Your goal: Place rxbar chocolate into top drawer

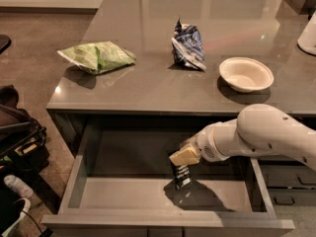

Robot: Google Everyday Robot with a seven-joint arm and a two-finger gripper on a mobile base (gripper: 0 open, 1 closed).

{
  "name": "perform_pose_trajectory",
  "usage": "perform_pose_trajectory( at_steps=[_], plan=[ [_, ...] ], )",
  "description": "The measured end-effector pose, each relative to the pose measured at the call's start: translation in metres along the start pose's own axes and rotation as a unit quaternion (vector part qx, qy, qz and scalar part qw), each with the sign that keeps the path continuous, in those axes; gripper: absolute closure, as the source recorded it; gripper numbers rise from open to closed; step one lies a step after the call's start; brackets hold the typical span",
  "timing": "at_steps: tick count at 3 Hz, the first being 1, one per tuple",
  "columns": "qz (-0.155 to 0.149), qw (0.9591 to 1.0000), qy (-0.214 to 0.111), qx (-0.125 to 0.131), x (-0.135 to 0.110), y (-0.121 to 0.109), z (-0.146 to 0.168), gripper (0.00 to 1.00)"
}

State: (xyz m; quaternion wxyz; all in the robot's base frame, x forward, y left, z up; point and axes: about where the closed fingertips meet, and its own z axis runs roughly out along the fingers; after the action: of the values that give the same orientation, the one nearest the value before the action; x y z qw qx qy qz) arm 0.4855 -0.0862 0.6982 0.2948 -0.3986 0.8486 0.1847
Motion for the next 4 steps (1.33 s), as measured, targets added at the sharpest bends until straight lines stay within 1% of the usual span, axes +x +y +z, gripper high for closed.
perform_pose_trajectory(
  at_steps=[3,4],
  plan=[
    [0.0,1.0,0.0,0.0,-0.0001,0.0001,0.0,0.12],
    [0.0,1.0,0.0,0.0,-0.0001,0.0001,0.0,0.0]
  ],
)
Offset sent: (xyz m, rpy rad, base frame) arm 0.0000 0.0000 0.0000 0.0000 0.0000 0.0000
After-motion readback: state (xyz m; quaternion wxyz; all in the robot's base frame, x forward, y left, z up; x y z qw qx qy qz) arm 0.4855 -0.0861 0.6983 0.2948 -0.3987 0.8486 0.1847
